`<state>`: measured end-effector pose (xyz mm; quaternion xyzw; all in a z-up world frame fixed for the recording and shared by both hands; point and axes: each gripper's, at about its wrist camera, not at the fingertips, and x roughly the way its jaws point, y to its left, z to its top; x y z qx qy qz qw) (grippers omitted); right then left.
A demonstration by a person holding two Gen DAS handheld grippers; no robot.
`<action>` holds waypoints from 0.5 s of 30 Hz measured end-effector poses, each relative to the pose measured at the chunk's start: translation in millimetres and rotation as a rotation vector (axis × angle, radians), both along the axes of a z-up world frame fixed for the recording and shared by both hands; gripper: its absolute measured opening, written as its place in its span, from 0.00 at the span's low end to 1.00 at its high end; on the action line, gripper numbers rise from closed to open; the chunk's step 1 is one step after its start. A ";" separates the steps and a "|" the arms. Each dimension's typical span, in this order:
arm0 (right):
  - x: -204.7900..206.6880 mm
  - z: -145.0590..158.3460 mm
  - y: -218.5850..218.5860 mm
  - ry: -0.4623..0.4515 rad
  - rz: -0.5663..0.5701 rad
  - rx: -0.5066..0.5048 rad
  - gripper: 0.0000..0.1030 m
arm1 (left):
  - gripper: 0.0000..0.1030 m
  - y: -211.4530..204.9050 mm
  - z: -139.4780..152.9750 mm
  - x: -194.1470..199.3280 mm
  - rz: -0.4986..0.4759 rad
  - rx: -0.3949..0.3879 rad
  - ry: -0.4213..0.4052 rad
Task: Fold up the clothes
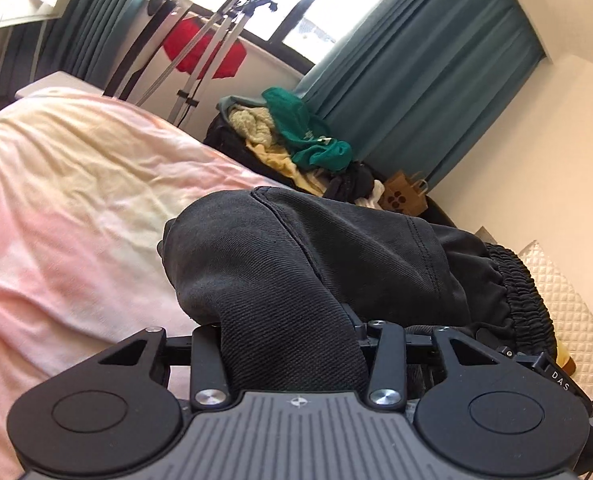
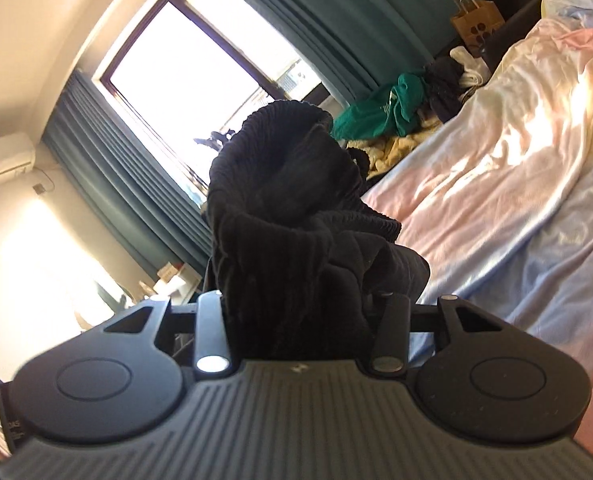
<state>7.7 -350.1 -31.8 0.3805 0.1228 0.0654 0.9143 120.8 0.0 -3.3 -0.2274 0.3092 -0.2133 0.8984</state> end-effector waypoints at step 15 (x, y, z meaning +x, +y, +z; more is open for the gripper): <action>79.6 -68.2 -184.9 -0.054 -0.272 0.123 0.45 | 0.44 -230.1 -62.5 182.6 -0.174 0.028 -0.024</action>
